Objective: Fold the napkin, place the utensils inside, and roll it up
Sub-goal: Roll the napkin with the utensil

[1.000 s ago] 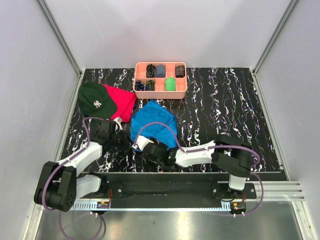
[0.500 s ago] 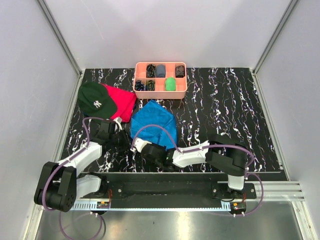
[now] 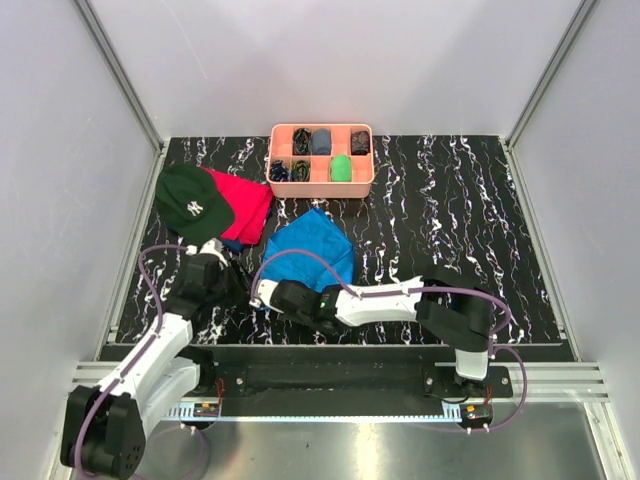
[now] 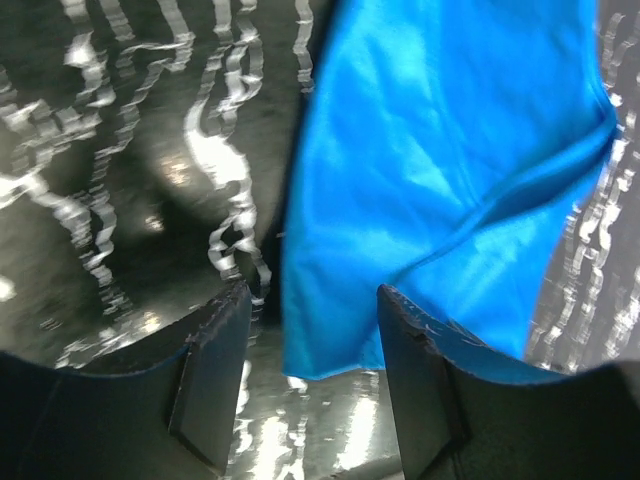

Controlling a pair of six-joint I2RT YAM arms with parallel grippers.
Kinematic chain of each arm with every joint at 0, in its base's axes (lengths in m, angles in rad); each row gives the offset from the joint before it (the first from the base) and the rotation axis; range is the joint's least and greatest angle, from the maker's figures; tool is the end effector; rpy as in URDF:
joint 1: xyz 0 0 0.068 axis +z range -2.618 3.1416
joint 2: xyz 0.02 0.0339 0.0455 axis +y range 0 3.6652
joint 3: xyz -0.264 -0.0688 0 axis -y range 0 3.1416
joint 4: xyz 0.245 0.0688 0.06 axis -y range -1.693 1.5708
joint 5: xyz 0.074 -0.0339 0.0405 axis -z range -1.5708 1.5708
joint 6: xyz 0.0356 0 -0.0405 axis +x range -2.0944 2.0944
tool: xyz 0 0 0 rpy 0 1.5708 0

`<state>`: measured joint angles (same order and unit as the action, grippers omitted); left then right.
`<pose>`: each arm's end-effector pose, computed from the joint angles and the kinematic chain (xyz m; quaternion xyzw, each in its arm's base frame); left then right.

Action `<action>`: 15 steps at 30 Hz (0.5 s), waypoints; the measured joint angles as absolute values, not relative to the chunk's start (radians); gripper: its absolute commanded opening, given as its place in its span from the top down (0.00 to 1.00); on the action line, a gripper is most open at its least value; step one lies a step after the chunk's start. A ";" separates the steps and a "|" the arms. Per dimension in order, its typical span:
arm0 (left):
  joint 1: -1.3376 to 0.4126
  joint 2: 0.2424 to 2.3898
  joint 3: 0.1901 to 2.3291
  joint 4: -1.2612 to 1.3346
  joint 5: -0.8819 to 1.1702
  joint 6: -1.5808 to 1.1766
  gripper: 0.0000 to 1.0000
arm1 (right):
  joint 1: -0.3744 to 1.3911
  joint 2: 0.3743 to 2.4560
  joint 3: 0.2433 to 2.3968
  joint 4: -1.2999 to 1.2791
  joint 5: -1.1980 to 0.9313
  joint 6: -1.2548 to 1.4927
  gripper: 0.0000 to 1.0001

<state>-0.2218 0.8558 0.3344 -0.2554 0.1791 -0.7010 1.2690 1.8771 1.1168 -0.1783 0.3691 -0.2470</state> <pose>0.1615 -0.0429 0.1664 -0.1844 0.9005 -0.2453 0.3081 0.1258 0.3608 0.1534 -0.6009 0.7177 -0.0027 0.3518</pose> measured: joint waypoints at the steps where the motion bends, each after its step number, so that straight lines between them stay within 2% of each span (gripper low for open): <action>1: -0.221 0.831 0.321 -0.265 0.162 -0.701 0.42 | 1.267 1.880 1.140 -0.217 0.340 -0.241 1.00; 9: -0.221 0.641 0.265 -0.304 0.081 -0.699 0.39 | 1.179 1.919 1.253 -0.402 0.061 -0.194 1.00; 15: -0.221 0.603 0.207 -0.272 0.109 -0.697 0.33 | 1.058 1.967 1.325 -0.479 -0.189 -0.174 1.00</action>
